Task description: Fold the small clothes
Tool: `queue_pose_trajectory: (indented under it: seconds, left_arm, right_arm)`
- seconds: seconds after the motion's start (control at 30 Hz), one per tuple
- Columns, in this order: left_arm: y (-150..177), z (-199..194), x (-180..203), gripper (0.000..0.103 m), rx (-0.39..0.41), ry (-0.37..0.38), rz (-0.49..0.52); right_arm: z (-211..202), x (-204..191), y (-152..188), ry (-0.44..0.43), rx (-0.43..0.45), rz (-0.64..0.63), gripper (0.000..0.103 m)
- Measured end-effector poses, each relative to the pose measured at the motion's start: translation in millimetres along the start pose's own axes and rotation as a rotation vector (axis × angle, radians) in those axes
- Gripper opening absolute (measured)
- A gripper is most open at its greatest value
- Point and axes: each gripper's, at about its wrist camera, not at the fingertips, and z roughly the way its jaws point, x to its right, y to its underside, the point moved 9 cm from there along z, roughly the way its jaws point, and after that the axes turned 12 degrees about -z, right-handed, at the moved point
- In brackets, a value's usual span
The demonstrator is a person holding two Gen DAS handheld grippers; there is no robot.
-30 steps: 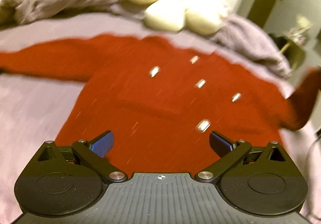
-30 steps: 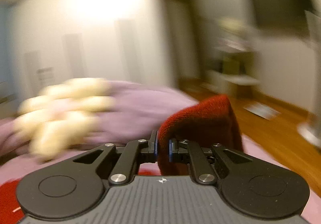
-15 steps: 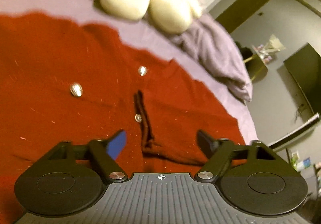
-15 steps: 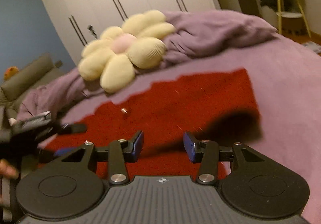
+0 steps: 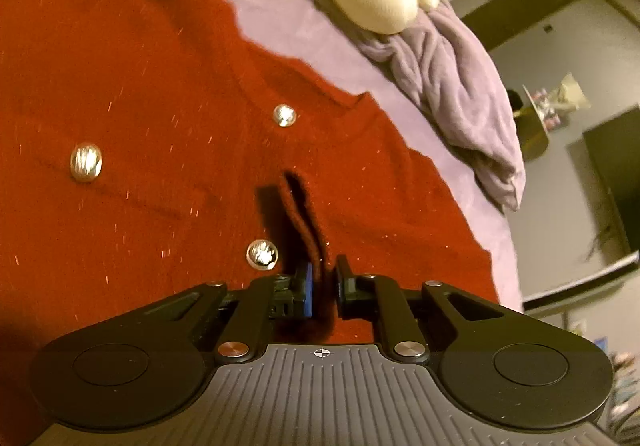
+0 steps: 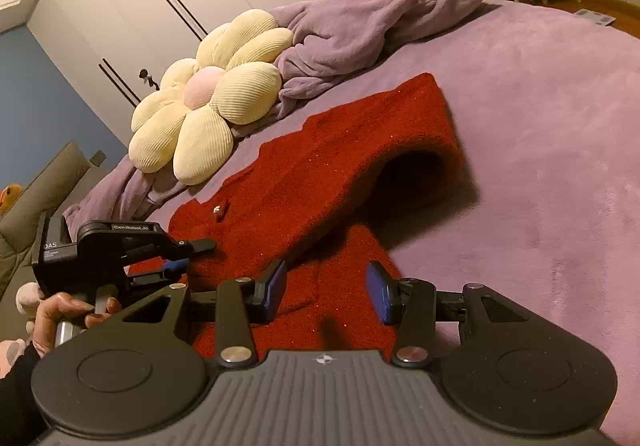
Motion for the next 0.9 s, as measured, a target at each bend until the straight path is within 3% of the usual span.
queue_pose_trajectory:
  seconds: [0.2, 0.3, 0.37, 0.47, 0.53, 0.57, 0.6, 0.67, 0.73, 0.77, 0.8, 0.9]
  left_arm:
    - [-31.2, -45.6, 12.1, 0.012, 0.078, 0.016, 0.154]
    - [-58.6, -69.4, -0.7, 0.012, 0.162, -0.038, 0.205]
    - [-76.1, -79.6, -19.1, 0.012, 0.221, -0.12, 0.233]
    - [-93.1, -81.7, -54.5, 0.013, 0.254, -0.193, 0.188]
    - [-92.7, -74.6, -70.8, 0.026, 0.235, -0.169, 0.123]
    - [-90.9, -70.6, -77.7, 0.045, 0.23, -0.168, 0.093]
    - [-89.1, -65.4, -81.8, 0.055, 0.222, -0.163, 0.076]
    - [-87.2, -57.1, -87.5, 0.055, 0.191, -0.136, 0.053]
    - [-87.8, -49.7, -88.0, 0.051, 0.183, -0.107, 0.035]
    - [-88.5, -47.5, -86.4, 0.022, 0.177, -0.101, 0.041]
    - [-90.4, -46.2, -85.3, 0.011, 0.173, -0.117, 0.054]
    - [-99.7, -54.6, -74.1, 0.011, 0.207, -0.108, 0.111]
  right_arm:
    - [2.2, 3.7, -17.9, -0.043, 0.029, 0.081, 0.045]
    - [10.6, 1.0, -25.1, -0.051, 0.03, 0.089, 0.045]
    - [18.4, -3.8, -27.9, -0.066, 0.026, 0.1, 0.045]
    - [31.5, -11.0, -30.7, -0.077, 0.017, 0.108, 0.045]
    - [41.2, -13.3, -31.8, -0.082, 0.013, 0.129, 0.045]
    - [45.5, -12.9, -32.1, -0.093, 0.016, 0.155, 0.045]
    - [50.2, -11.3, -31.8, -0.103, 0.018, 0.191, 0.045]
    - [59.8, -5.1, -29.2, -0.103, 0.012, 0.263, 0.046]
    - [66.7, 1.0, -26.2, -0.101, 0.016, 0.322, 0.046]
    - [68.8, 3.7, -25.0, -0.097, 0.02, 0.341, 0.046]
    - [70.2, 6.2, -24.6, -0.098, 0.03, 0.362, 0.046]
    - [70.9, 11.6, -27.4, -0.104, 0.077, 0.393, 0.046]
